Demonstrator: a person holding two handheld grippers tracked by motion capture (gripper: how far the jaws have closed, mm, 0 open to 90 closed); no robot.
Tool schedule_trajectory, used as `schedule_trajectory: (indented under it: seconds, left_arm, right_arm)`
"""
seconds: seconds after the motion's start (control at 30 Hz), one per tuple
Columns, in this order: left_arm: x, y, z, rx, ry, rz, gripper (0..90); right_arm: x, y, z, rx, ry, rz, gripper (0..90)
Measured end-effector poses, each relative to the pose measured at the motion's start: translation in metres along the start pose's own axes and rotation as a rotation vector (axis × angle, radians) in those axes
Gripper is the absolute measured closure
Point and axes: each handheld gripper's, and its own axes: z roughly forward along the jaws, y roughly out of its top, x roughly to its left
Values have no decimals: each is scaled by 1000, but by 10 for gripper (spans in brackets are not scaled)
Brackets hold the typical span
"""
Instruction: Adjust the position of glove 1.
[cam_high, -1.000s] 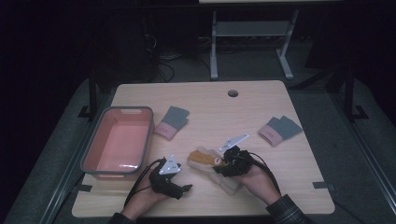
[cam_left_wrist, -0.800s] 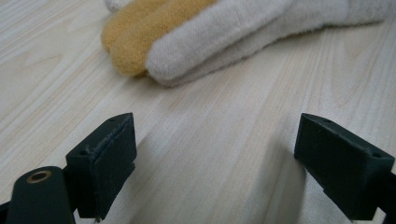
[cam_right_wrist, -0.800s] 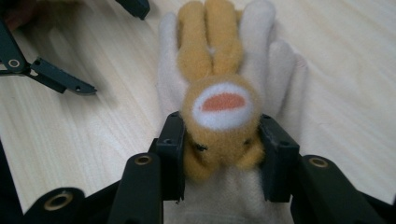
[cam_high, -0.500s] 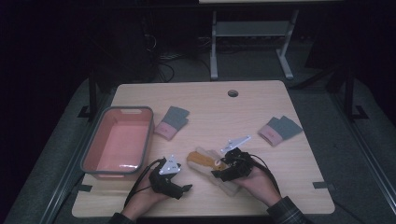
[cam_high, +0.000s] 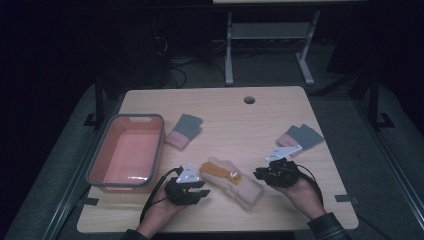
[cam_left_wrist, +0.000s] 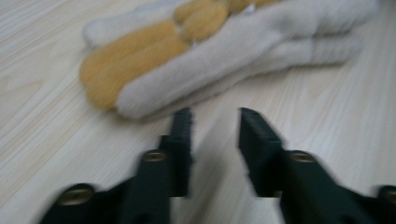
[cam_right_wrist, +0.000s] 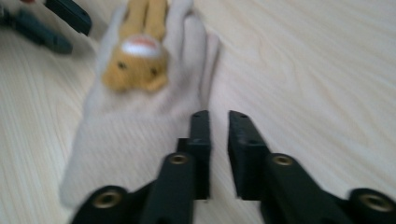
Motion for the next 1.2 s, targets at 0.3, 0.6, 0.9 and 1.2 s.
schedule_trajectory:
  seconds: [0.3,0.6,0.9,1.2]
  left_arm:
    - [-6,12,17,49,-37,-6,893]
    - [4,18,28,77,-25,-53,893]
    - [15,28,37,93,-2,-40,892]
    - [26,40,47,96,0,-47,892]
  right_arm:
    - [-15,-8,14,52,81,-27,900]
    - [-10,-11,22,92,125,-40,900]
    - [-3,-10,25,102,163,-76,900]
    - [6,-8,27,104,196,-102,900]
